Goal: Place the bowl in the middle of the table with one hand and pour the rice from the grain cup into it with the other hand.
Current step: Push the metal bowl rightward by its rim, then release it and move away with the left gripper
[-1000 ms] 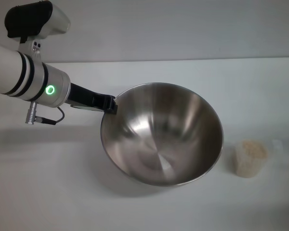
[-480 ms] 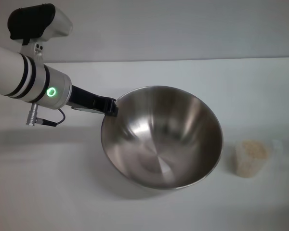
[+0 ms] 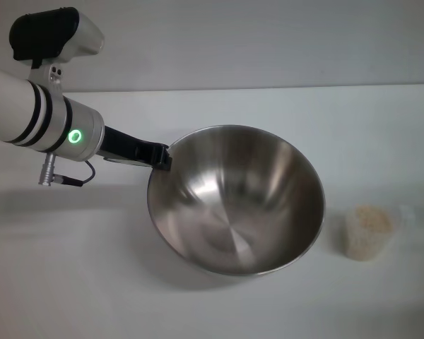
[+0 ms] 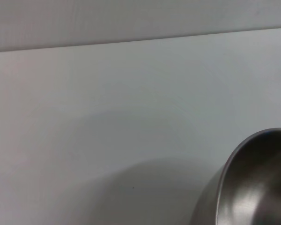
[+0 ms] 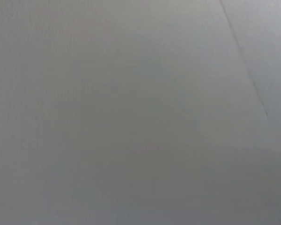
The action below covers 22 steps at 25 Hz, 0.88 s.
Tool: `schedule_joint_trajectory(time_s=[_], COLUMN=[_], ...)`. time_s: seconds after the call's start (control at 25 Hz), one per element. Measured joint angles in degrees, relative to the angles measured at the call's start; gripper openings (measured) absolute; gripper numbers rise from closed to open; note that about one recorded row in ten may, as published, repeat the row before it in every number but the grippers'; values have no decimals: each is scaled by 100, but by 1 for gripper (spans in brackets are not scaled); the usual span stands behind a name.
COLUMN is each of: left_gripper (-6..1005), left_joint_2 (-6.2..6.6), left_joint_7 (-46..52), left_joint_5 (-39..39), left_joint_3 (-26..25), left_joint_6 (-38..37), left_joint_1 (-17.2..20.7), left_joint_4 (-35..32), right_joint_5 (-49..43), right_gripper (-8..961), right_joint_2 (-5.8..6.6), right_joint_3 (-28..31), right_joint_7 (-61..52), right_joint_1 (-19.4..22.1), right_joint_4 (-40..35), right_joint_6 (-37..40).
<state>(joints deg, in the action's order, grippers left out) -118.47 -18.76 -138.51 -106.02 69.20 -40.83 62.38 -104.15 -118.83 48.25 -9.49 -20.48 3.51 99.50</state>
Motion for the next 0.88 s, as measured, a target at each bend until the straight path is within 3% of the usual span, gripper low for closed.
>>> schedule_joint_trajectory(time_s=[0.88], left_gripper=[54], left_joint_2=[26], left_joint_7=[-72], left_joint_5=[-25], left_joint_3=[-12], left_joint_6=[-91], left_joint_1=[-8], left_joint_4=[12], right_joint_5=[0], right_gripper=[669], right_joint_2=[0], right_joint_3=[0], right_joint_7=[0], right_joint_1=[0], right_joint_4=[0], right_joint_6=[0])
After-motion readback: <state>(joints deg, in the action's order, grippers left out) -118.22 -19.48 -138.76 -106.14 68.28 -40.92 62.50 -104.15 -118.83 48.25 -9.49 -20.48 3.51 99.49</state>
